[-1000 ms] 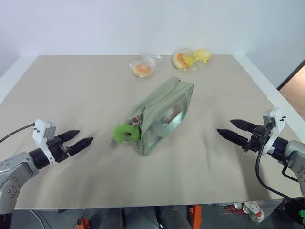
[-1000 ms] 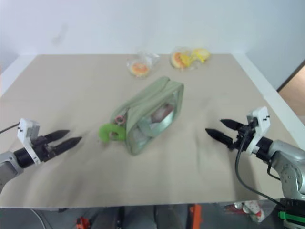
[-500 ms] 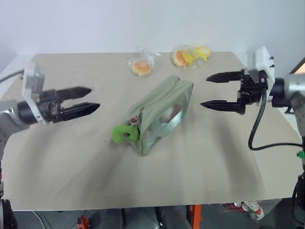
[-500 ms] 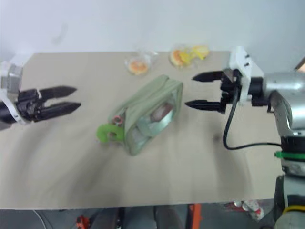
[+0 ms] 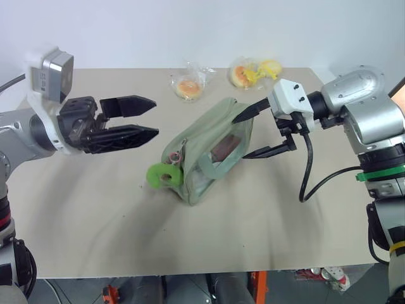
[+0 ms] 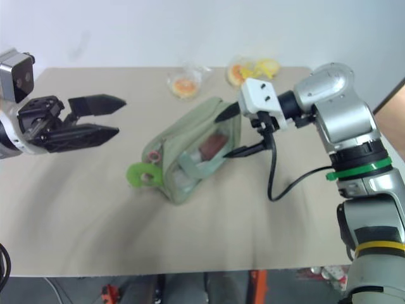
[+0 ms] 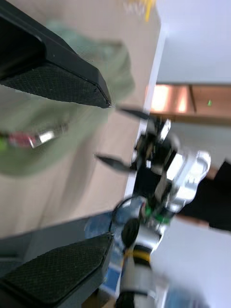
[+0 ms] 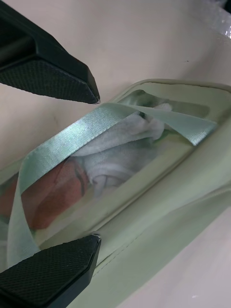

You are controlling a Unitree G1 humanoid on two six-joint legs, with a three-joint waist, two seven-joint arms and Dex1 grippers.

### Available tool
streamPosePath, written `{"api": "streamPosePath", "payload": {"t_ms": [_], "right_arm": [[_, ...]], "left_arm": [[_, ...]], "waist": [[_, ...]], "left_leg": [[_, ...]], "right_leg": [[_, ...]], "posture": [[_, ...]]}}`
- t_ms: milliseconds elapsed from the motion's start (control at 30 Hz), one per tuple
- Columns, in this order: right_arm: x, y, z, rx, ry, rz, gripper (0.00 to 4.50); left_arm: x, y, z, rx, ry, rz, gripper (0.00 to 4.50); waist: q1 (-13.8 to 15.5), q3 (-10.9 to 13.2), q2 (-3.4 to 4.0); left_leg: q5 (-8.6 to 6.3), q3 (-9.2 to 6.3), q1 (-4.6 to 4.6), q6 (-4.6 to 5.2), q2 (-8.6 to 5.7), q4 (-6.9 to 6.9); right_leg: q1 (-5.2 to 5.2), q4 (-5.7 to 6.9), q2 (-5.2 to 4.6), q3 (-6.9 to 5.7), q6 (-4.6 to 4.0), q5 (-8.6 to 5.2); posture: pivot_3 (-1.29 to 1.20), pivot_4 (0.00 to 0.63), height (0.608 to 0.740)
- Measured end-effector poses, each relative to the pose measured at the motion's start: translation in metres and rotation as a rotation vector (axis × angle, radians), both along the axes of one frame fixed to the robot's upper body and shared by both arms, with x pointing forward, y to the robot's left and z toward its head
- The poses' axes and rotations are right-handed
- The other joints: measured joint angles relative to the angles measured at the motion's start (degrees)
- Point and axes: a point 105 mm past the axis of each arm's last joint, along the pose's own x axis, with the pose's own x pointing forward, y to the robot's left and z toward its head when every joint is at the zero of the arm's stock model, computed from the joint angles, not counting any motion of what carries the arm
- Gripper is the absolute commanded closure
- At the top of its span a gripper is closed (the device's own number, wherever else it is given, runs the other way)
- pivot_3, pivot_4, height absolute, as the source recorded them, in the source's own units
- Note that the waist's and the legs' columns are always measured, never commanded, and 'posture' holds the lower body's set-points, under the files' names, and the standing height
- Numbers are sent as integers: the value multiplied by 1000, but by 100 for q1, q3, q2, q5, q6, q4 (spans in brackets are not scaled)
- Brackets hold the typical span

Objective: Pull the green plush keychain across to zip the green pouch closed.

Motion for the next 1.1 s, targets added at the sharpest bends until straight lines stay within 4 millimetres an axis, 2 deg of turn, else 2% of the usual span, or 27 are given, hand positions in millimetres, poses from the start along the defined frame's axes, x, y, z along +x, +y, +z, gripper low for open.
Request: {"api": "streamPosePath", "payload": {"t_ms": [200, 333, 600, 633, 733, 833, 1100], "right_arm": [[3, -14, 25, 27, -34, -33, 0], [8, -15, 18, 10, -17, -38, 0], [13, 17, 1, -3, -19, 66, 0], [18, 30, -4, -2, -8, 80, 0], [19, 31, -6, -9, -9, 83, 0], [21, 28, -8, -32, -33, 81, 738], [22, 22, -14, -94, -90, 96, 3636]], "left_arm": [[1, 0, -7, -4, 38, 27, 205], [0, -2, -6, -12, 40, 28, 205], [1, -1, -8, -19, 54, 39, 205], [2, 5, -19, -13, 94, 49, 205], [6, 10, -28, -9, 125, 77, 205], [8, 15, -36, -5, 152, 99, 0], [8, 18, -34, -11, 142, 112, 0]], "waist": [[1, 0, 0], [-6, 1, 1], [-21, 1, 2], [-16, 2, 2], [-11, 1, 2], [-4, 1, 2], [-2, 1, 1]], "left_leg": [[6, 0, 10, -3, 0, 5], [6, 5, 14, -3, 1, 6], [10, 3, 29, -7, 2, 10], [18, 0, 33, -17, 2, 10], [21, -3, 31, -17, 2, 10], [22, -4, 31, -17, 2, 10], [22, -4, 32, -17, 2, 10]], "right_leg": [[6, 9, 1, -1, 2, 2], [4, 17, 1, 2, 2, 3], [1, 62, 6, 2, -10, -6], [1, 69, 8, 2, -13, -8], [2, 72, 9, 0, -13, -8], [3, 72, 8, 1, -13, -8], [3, 72, 9, 1, -13, -8]], "posture": [[0, 150, 740], [0, 150, 740], [0, 150, 740], [0, 150, 740], [0, 150, 740], [0, 150, 740], [0, 150, 740]]}}
